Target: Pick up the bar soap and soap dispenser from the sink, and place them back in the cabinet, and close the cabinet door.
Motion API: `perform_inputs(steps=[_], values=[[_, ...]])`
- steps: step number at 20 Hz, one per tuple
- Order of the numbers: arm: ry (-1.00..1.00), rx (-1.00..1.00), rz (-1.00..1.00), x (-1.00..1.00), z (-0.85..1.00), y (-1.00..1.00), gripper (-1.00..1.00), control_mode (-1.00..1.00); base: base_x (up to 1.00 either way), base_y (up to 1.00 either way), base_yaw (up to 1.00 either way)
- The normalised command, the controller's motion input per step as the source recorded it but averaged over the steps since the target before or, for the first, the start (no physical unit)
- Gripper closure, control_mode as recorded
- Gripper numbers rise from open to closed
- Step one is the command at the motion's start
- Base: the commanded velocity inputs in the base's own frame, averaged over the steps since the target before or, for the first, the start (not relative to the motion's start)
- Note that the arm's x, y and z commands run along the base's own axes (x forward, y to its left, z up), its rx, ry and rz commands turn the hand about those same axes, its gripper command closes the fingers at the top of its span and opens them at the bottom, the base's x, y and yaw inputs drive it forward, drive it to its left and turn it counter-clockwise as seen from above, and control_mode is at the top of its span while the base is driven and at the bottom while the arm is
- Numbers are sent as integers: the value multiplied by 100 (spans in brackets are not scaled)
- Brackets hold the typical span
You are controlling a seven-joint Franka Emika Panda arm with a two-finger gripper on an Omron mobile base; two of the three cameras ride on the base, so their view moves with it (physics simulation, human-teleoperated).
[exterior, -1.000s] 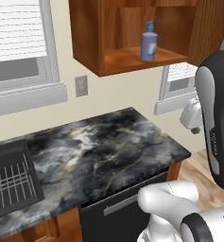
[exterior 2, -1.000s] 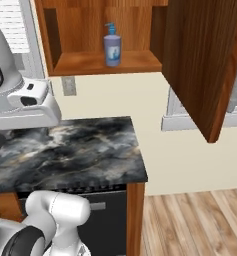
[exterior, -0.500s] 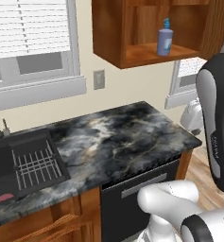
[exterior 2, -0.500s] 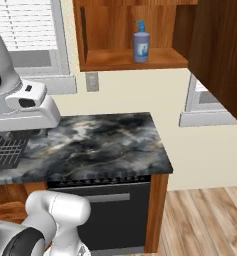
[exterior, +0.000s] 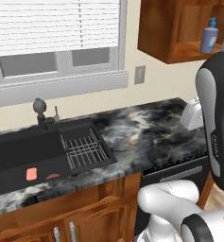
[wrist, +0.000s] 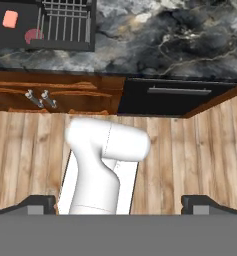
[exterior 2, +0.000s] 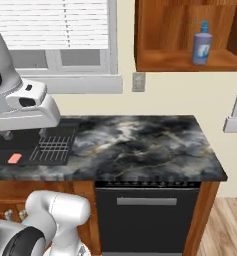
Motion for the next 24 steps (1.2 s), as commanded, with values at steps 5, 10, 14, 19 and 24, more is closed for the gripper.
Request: perform_inputs(steps=[5,10,14,19,24], values=[[0,0,0,0,0,0,-100,100,-1,83,16],[0,0,0,0,0,0,-100,100,0,78,12],[0,0,0,0,0,0,-100,100,0,63,10],[0,0,0,0,0,0,-100,100,6,46,6],[0,0,0,0,0,0,-100,100,17,37,9]])
